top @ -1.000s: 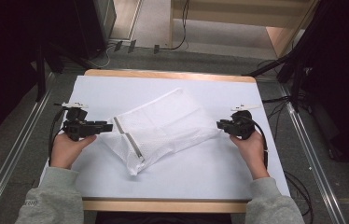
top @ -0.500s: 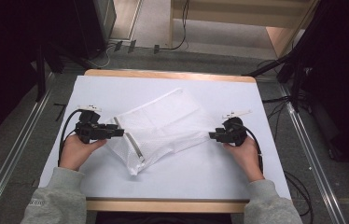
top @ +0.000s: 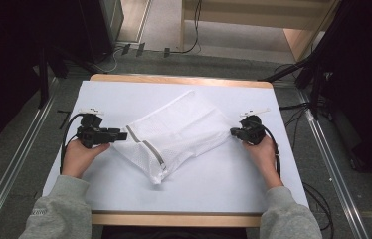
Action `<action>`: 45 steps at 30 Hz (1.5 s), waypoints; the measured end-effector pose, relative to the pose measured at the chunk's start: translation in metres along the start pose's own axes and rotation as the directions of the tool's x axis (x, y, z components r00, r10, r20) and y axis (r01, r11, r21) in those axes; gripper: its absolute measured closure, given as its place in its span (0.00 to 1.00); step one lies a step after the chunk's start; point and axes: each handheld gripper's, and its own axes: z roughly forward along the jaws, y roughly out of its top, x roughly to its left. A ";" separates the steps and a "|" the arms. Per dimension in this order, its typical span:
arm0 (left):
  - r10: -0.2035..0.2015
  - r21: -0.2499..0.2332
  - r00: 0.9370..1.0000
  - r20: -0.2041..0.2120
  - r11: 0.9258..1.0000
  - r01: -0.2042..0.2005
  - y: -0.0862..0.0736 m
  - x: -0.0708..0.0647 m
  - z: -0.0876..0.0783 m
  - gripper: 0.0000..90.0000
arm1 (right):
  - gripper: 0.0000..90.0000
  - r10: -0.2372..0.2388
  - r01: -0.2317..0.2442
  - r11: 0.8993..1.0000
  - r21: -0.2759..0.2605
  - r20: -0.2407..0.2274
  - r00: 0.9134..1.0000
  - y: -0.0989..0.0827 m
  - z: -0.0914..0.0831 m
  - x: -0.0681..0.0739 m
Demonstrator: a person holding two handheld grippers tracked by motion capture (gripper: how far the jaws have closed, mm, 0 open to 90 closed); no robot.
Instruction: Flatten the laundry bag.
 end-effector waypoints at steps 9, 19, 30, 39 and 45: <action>0.006 0.038 1.000 -0.028 0.999 -0.004 0.016 0.022 0.028 0.59 | 0.88 0.039 -0.039 0.998 -0.042 0.001 0.999 0.008 0.004 -0.006; 0.033 0.064 0.999 -0.027 0.997 -0.032 0.032 0.028 0.056 0.59 | 0.81 0.012 -0.019 0.996 -0.091 -0.079 0.997 -0.006 -0.026 0.031; 0.079 0.110 0.997 -0.012 0.991 -0.077 0.037 0.025 0.078 0.79 | 0.77 -0.023 0.013 0.998 -0.062 -0.160 0.987 -0.022 -0.018 0.066; 0.079 0.128 0.997 -0.011 0.989 -0.077 0.035 0.024 0.081 1.00 | 0.72 -0.091 0.079 0.995 -0.065 -0.210 0.974 -0.020 -0.013 0.094; 0.058 0.131 0.998 -0.008 0.990 -0.057 0.036 0.025 0.080 1.00 | 0.60 -0.149 0.134 0.988 -0.076 -0.237 0.960 -0.017 -0.006 0.115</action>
